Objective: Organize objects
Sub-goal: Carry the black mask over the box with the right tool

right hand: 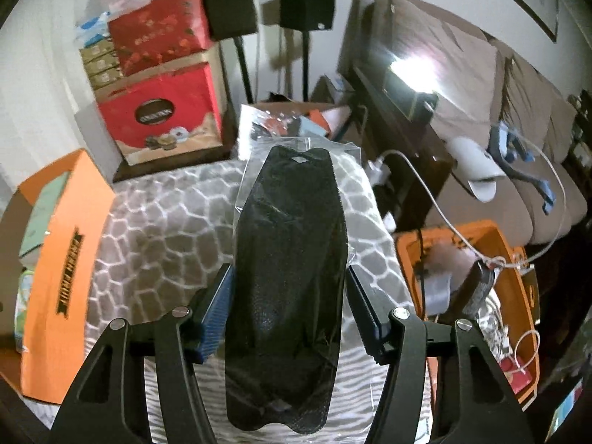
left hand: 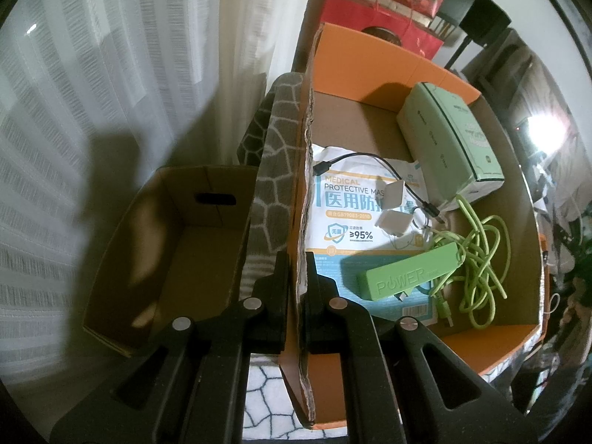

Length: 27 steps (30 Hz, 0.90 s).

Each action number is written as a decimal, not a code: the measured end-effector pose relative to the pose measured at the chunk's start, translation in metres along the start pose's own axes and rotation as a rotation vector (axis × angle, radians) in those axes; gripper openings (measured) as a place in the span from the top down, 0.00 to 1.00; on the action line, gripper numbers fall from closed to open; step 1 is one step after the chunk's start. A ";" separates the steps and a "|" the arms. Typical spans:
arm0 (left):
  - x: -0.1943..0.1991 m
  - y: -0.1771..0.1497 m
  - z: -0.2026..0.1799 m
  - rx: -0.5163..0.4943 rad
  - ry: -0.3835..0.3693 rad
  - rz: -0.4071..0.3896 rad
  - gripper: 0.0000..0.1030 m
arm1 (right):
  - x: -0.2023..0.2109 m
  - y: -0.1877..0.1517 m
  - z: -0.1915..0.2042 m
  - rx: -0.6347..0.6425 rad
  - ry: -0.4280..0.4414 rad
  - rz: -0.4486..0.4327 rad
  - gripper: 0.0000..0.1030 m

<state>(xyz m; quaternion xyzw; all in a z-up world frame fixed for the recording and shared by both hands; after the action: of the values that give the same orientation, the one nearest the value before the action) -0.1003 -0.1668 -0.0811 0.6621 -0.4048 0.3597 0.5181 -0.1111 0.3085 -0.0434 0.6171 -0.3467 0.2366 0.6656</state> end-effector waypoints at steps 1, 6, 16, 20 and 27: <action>0.000 0.000 0.000 0.000 0.000 0.000 0.94 | 0.002 0.002 0.004 0.008 0.006 -0.005 0.40; 0.000 0.000 0.000 0.000 0.000 0.001 0.94 | 0.012 0.013 0.026 0.040 0.030 -0.026 0.40; 0.000 0.000 0.000 0.000 0.000 0.001 0.94 | 0.021 0.027 0.063 0.086 0.075 -0.042 0.40; 0.000 0.000 0.000 0.001 -0.001 0.001 0.94 | 0.023 0.030 0.081 0.110 0.091 -0.043 0.40; 0.000 0.000 -0.001 0.003 -0.002 0.001 0.94 | 0.026 0.031 0.118 0.153 0.135 -0.040 0.40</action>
<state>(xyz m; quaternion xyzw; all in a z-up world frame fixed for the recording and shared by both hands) -0.1003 -0.1662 -0.0810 0.6630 -0.4052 0.3599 0.5164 -0.1375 0.1930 -0.0040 0.6555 -0.2696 0.2903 0.6430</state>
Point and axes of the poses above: each gripper's, at about its wrist camera, not at the fingertips, and x roughly against the way its jaws point, z to its left, y to its top, the point moved 1 cm from there along -x, roughly the way its jaws point, and after that the axes turned 2 degrees about -z, right-handed, at the moved point
